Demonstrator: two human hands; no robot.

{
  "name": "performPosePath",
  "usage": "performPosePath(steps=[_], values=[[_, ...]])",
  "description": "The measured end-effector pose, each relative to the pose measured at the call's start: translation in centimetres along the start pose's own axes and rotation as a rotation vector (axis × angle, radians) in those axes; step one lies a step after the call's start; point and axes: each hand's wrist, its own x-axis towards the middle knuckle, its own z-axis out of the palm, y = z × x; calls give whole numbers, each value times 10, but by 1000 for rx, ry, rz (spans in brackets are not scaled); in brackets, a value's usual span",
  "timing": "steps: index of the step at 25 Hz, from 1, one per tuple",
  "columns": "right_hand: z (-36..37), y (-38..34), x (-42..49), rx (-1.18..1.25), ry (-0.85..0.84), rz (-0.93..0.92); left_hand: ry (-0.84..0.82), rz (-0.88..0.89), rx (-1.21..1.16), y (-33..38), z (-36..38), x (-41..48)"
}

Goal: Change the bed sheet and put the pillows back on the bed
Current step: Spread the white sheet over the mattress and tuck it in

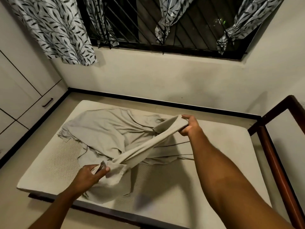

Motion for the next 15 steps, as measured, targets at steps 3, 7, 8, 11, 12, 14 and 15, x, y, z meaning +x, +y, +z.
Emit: performPosePath(steps=[3,7,8,11,12,14,15], values=[[-4,-22,-16,66,-9,-93,103,-28,140,-17,-21,5],[-7,-38,-23,196,5,-190,180,-53,195,-25,-32,10],[-6,-37,-28,205,17,-215,208,-35,216,-24,-30,12],[-8,-34,-43,210,64,-224,359,18,207,-21,-27,18],[-9,-39,-47,202,86,-201,421,28,184,-21,-29,21],[-13,-54,-53,178,86,-139,514,43,139,-23,-34,26],[-12,-60,-60,134,62,-107,539,47,127,-22,-36,27]])
